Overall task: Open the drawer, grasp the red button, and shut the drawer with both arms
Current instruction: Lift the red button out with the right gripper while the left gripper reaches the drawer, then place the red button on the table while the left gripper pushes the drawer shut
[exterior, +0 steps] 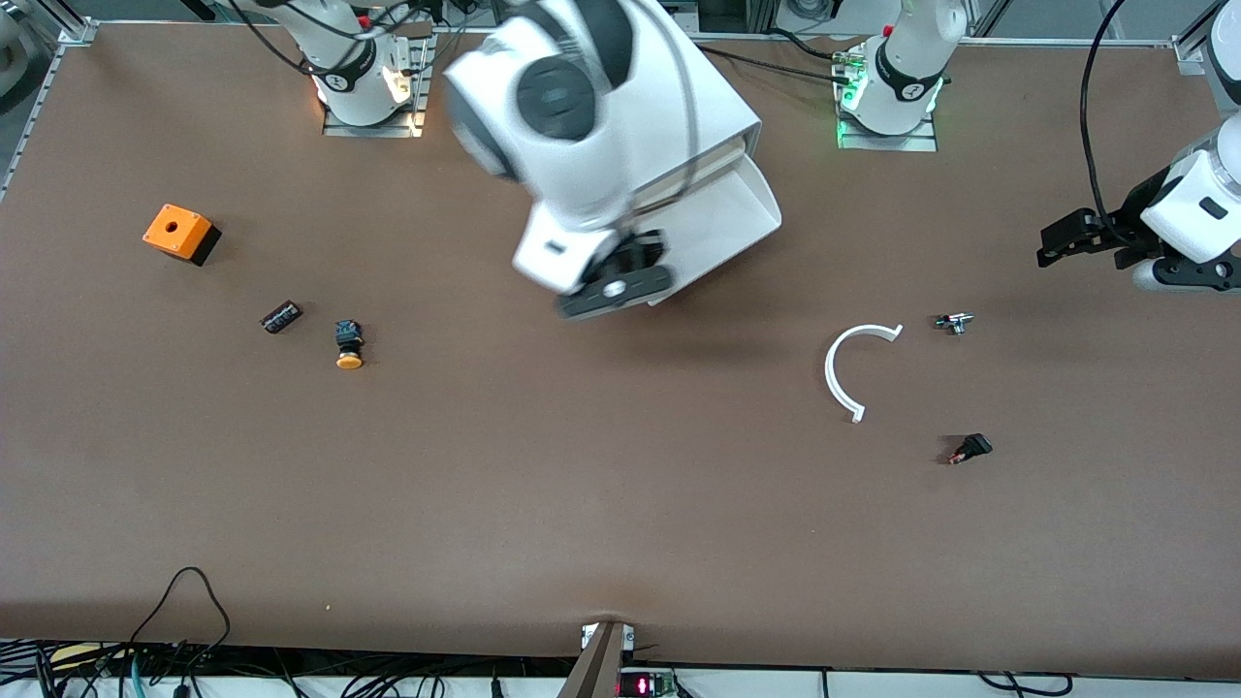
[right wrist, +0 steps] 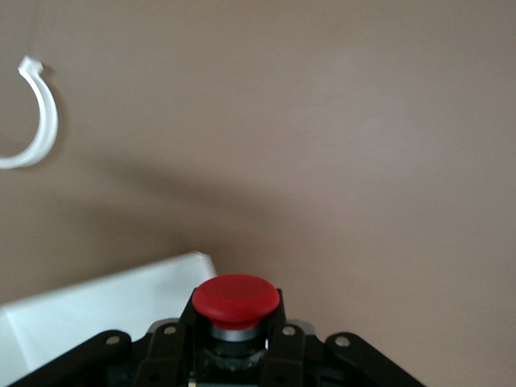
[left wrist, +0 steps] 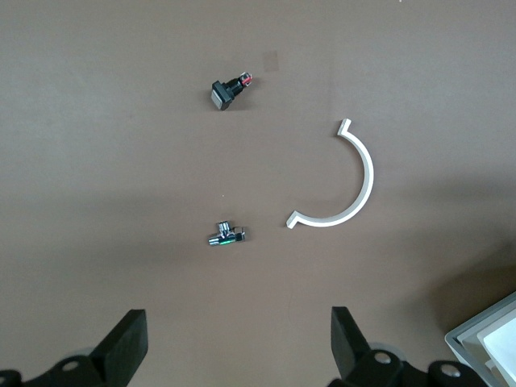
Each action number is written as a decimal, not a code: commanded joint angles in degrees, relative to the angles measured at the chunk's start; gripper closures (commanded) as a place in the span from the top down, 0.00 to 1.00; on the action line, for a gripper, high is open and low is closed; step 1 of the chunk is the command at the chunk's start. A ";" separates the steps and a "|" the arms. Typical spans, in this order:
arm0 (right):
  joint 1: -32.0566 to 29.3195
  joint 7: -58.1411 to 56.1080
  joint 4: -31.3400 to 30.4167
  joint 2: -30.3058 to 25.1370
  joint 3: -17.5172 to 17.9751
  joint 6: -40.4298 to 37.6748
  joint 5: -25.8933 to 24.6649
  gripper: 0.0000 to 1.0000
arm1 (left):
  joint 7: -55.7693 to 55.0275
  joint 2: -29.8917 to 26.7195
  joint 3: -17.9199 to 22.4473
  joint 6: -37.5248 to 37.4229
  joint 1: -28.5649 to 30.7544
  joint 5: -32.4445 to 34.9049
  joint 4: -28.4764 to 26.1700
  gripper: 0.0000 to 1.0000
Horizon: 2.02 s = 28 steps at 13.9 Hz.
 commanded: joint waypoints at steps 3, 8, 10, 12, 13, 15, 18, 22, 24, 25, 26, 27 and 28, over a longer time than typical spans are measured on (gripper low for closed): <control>-19.70 -31.76 -1.15 -1.67 1.12 -9.78 3.92 0.00 | -0.10 -1.03 -0.39 0.56 0.11 0.79 -0.57 1.00; -31.94 -50.51 -11.32 -1.57 0.94 -4.54 -1.87 0.00 | 0.78 4.47 -5.20 0.38 -1.21 -0.09 -1.72 1.00; -33.88 -56.14 -16.95 -1.84 -1.85 0.82 -2.15 0.00 | -0.44 7.31 -10.04 0.91 -1.47 -0.44 -3.54 1.00; -33.97 -62.64 -24.32 -2.63 -5.81 8.71 -2.06 0.00 | -13.46 7.75 -12.25 6.50 -3.83 -3.33 -7.67 1.00; -34.06 -65.98 -28.97 -3.76 -7.30 13.72 -1.54 0.00 | -20.25 9.06 -13.21 10.10 -5.67 -3.60 -9.35 1.00; -34.15 -68.99 -37.24 -5.09 -9.85 22.77 -1.53 0.00 | -32.38 11.44 -13.66 18.88 -9.10 -3.87 -13.12 1.00; -34.67 -72.86 -45.78 -6.32 -11.88 31.94 -1.10 0.00 | -49.79 15.38 -13.58 29.01 -16.03 -3.96 -16.30 1.00; -36.43 -75.06 -54.57 -6.76 -11.98 43.27 -0.83 0.02 | -64.93 20.41 -14.36 35.10 -22.56 -3.87 -16.13 1.00; -37.13 -76.81 -56.35 -6.59 -11.89 45.84 0.13 0.16 | -71.18 19.71 -17.60 32.92 -22.92 -3.87 -16.22 1.00; -37.31 -77.60 -56.44 -6.15 -11.89 46.28 1.44 0.25 | -73.73 19.53 -19.18 32.21 -22.92 -3.87 -16.13 1.00; -37.40 -78.74 -56.53 -5.80 -11.97 47.07 2.41 0.51 | -76.36 19.36 -20.94 32.11 -22.92 -3.87 -16.13 1.00; -37.58 -79.28 -56.53 -5.71 -11.89 47.08 2.68 0.78 | -77.87 19.09 -22.18 32.11 -22.83 -3.87 -16.13 1.00; -37.75 -79.19 -56.35 -6.06 -11.89 46.90 2.68 0.95 | -78.67 19.01 -23.06 32.11 -22.83 -3.96 -16.13 1.00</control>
